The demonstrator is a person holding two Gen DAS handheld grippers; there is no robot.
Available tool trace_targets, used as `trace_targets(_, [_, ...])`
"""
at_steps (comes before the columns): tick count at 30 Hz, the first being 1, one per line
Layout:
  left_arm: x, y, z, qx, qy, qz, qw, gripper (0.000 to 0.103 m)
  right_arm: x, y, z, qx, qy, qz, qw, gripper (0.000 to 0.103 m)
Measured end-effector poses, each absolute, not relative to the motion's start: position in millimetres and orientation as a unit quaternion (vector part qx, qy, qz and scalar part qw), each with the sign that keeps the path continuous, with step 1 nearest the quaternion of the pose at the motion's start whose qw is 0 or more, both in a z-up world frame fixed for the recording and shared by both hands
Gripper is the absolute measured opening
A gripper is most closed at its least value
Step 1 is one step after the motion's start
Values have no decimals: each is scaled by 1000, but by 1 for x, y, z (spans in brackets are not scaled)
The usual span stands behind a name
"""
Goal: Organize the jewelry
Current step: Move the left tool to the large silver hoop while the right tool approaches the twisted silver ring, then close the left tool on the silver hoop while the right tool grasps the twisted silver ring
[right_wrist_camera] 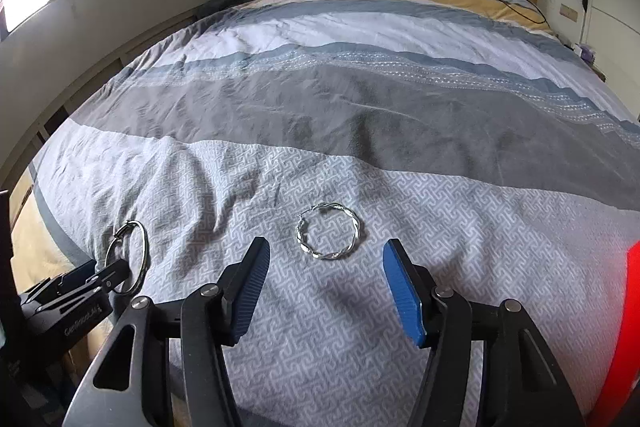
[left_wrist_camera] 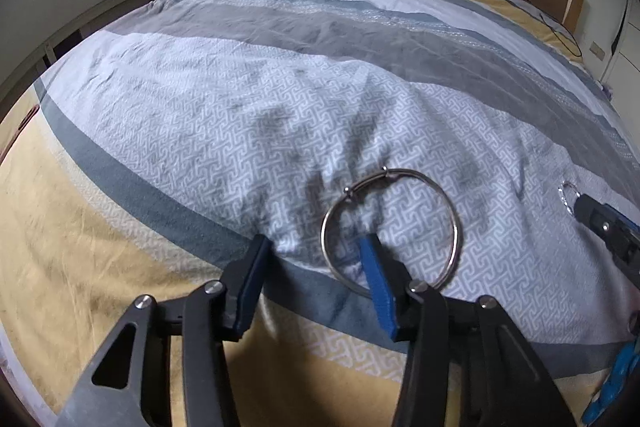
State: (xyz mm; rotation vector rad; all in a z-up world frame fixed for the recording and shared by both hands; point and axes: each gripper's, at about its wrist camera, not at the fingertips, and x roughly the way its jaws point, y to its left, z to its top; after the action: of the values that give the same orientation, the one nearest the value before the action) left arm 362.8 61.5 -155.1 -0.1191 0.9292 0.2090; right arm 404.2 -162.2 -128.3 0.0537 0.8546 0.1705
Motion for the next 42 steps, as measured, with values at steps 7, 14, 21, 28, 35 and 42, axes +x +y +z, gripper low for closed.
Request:
trace_targets(7, [362,66,-154,-78,439,77,892,23,435,-157,-153,20,433,82,897,58])
trace_targets(14, [366,78,-156,-127,432,42,892,8,444,-156,-164,28,429,93,898,41])
trace_targets(21, [362,86,-153,-155,424,32,892,4,431,-164,-161,44,424,104,899,40])
trace_targets(28, [352,82,-136,-142,416,46,897,4,400,-172,-137,57,411,109,903,40])
trace_targets(35, [328,71,-112,-105,412,57,903,3,355,-184,-103,73,394,106,910,40])
trace_targets(42, [284,57,-78,-72,404,44,911,2,291,-195,-69,88,385,95,914,40])
